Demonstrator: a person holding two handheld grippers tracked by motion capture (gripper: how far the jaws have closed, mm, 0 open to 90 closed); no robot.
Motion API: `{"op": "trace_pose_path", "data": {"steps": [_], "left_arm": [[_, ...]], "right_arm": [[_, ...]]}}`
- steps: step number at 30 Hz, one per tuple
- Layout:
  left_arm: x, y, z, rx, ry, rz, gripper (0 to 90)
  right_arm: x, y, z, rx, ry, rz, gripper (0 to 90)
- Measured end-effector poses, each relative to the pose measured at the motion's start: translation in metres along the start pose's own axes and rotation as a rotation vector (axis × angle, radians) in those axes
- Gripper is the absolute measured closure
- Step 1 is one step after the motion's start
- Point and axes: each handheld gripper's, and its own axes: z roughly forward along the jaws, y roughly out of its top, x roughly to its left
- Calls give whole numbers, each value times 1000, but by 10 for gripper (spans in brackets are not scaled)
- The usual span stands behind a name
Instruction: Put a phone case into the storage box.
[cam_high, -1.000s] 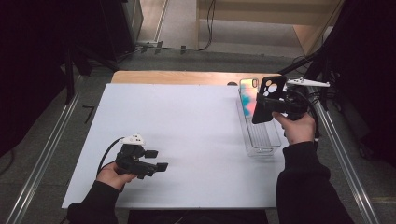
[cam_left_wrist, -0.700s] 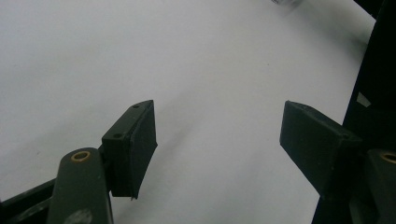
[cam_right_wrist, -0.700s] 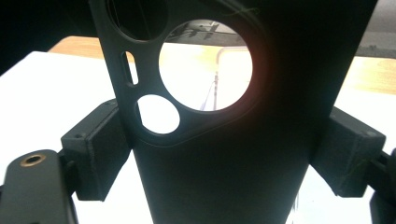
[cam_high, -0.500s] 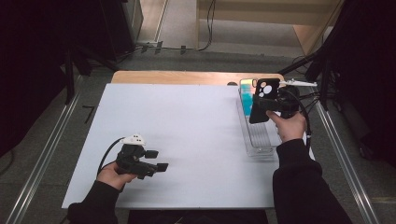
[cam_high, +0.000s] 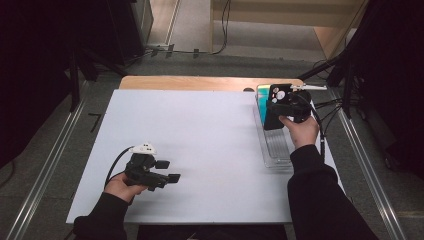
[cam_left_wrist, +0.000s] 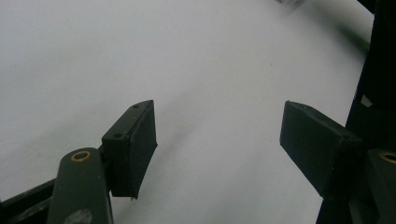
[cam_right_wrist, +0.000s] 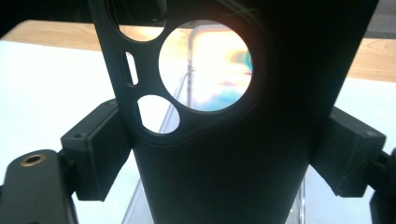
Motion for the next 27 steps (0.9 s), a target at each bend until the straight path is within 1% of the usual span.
{"op": "trace_pose_path", "data": {"steps": [5,7,10,16,19,21,25,27], "left_arm": [[0,-1,0,-1,-1,0,273],[-1,-2,-1,1,2,-2,273],[-1,-2,-1,-1,-1,-1,273],[0,-1,0,2,-3,-1,273],[-1,-1,2,4,-3,-1,273],[-1,-1,2,4,-5,1,273],[-1,-1,2,6,-5,1,273],[-1,-1,2,4,-6,1,273]], "right_arm": [[-2,-2,12,35,3,12,126],[-3,-2,17,32,10,27,126],[-4,-3,25,22,5,31,126],[-5,2,39,44,-16,36,127],[-4,6,44,55,-34,22,126],[-4,9,48,73,-46,16,126],[-6,13,53,76,-61,24,126],[-7,16,55,86,-65,36,126]]}}
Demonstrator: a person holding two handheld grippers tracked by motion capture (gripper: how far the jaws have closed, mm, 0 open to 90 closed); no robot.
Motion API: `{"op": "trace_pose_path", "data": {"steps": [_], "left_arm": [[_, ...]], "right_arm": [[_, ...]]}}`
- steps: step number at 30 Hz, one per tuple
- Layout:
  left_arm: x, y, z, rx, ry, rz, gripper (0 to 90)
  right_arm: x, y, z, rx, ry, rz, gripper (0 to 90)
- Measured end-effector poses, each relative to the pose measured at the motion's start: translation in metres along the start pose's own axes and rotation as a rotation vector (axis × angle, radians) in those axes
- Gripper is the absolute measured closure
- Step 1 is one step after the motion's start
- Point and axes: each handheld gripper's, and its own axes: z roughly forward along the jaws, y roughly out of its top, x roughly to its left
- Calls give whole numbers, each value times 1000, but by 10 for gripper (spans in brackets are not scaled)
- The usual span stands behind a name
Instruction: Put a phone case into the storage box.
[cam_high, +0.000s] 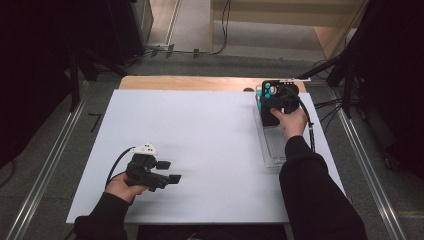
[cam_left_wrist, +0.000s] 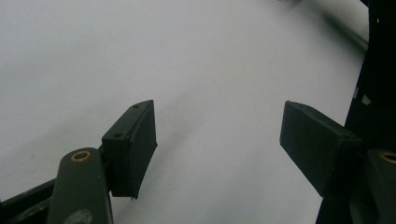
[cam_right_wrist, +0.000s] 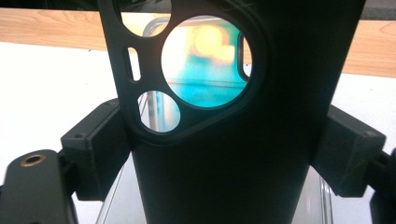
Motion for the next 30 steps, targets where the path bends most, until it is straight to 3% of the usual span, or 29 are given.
{"op": "trace_pose_path", "data": {"steps": [9,18,23,25,26,30], "left_arm": [[0,0,0,0,1,0,273],[0,0,0,-1,-3,2,273],[1,1,1,5,-7,6,273],[1,1,0,3,-5,4,273],[1,1,0,2,-5,3,273],[1,1,0,1,-5,3,273]], "right_arm": [[3,9,7,1,-20,-6,126],[6,11,17,36,-38,-30,117],[4,11,17,38,-9,-43,106],[3,10,17,37,6,-55,67],[3,10,17,41,16,-46,6],[2,11,14,45,43,-45,0]]}}
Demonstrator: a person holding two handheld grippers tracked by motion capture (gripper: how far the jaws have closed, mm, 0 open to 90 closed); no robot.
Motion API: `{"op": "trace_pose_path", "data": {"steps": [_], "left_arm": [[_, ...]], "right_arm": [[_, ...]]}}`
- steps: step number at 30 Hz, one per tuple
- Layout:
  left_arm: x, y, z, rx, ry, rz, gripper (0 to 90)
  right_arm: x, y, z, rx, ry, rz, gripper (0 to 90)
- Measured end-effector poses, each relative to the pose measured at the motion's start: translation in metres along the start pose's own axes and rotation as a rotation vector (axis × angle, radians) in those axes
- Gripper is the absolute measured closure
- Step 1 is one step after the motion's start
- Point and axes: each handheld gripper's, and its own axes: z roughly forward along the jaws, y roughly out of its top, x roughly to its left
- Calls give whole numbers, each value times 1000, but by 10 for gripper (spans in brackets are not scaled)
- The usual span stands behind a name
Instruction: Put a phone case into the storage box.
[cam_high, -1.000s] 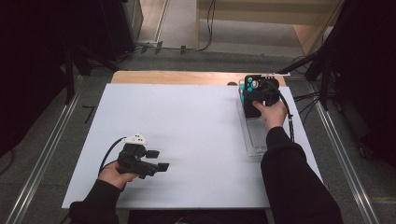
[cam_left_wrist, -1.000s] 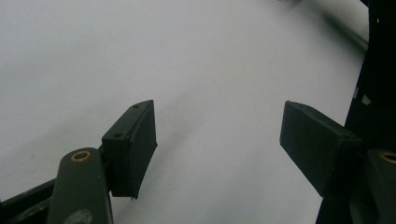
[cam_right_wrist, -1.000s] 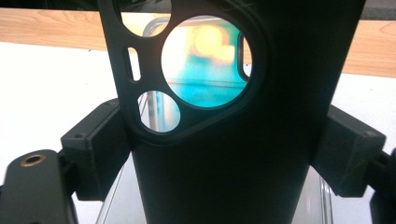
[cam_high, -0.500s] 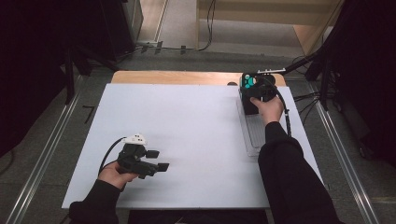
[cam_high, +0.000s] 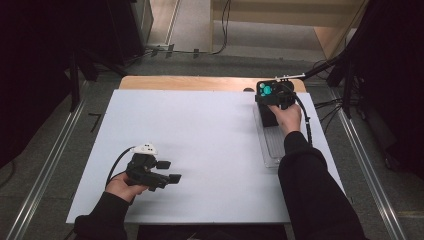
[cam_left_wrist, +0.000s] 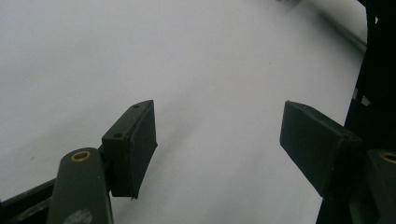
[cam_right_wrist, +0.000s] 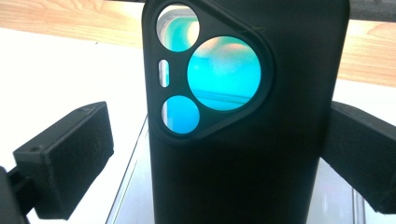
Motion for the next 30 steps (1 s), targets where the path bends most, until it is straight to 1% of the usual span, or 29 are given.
{"op": "trace_pose_path", "data": {"steps": [2,4,6,9,12,15,19,22,23,24,26,30], "left_arm": [[0,0,0,1,2,-2,273],[0,0,0,-1,2,-4,273],[1,0,0,-2,2,-4,273],[1,0,0,-3,3,-7,273],[2,1,0,3,7,-8,273],[2,0,-1,-1,5,-10,273],[3,0,-1,-9,7,-16,273],[4,0,-2,-6,8,-20,273],[4,0,-2,-6,8,-19,273],[4,0,-2,-8,7,-21,273],[4,0,-2,-7,4,-26,273],[4,0,-3,-9,7,-22,273]], "right_arm": [[0,1,-4,1,4,1,0],[0,2,-11,-4,-6,-6,0],[0,3,-17,-3,6,-4,0],[3,4,-27,0,11,-8,0],[8,5,-38,-6,36,-21,0],[15,4,-48,-26,57,-32,0],[27,1,-58,-29,110,-48,0],[36,-2,-63,-27,140,-73,0],[39,-4,-64,-35,154,-80,0],[41,-6,-65,-41,170,-79,0],[44,-8,-66,-33,198,-83,0],[52,-16,-66,-23,220,-103,0]]}}
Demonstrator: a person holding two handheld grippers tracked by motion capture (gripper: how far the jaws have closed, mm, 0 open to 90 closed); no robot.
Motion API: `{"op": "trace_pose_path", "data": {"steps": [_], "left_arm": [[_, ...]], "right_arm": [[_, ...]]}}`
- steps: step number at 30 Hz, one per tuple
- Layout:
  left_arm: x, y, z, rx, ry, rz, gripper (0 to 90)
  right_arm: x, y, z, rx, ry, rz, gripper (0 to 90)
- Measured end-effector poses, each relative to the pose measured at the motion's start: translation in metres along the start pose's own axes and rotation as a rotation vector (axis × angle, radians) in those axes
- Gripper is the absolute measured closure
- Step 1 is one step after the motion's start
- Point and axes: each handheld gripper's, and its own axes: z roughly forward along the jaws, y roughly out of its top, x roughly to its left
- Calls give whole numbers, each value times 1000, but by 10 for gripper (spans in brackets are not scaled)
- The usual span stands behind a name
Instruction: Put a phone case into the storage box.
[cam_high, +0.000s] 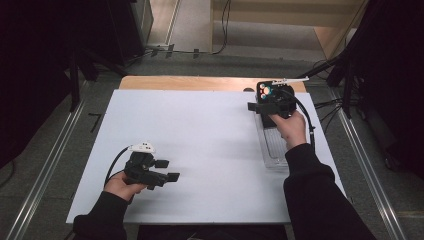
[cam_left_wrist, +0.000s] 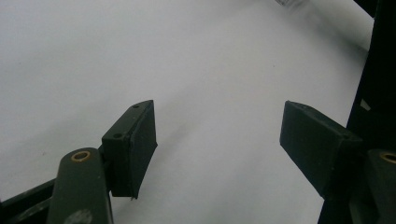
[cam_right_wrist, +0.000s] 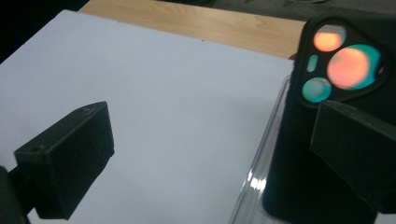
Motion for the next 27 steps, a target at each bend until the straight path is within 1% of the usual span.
{"op": "trace_pose_path", "data": {"steps": [2,6,9,10,11,12,14,18,20,21,23,27], "left_arm": [[0,0,-1,0,-2,1,273],[1,0,-1,2,-7,-13,273],[2,0,-3,-1,-5,-10,273],[1,0,-3,-2,-7,-10,273],[1,0,-3,-4,-8,-9,273],[1,0,-3,-5,-7,-9,273],[1,0,-3,-5,-7,-8,273],[1,0,-3,-8,-5,-8,272],[1,0,-3,-9,-6,-8,273],[1,0,-4,-9,-6,-7,273],[1,0,-4,-8,-7,-6,273],[0,0,-4,-5,-6,-5,273]], "right_arm": [[3,-4,2,15,29,-5,0],[9,-10,3,39,54,-15,0],[14,-14,3,51,73,-23,0],[17,-15,2,53,79,-26,14],[19,-17,2,56,79,-33,99],[21,-18,1,55,79,-34,131],[27,-21,1,66,96,-41,131],[36,-28,1,86,98,-67,131],[38,-30,2,95,107,-70,133],[40,-32,2,94,118,-74,140],[43,-35,2,99,137,-77,193],[48,-41,2,102,165,-89,221]]}}
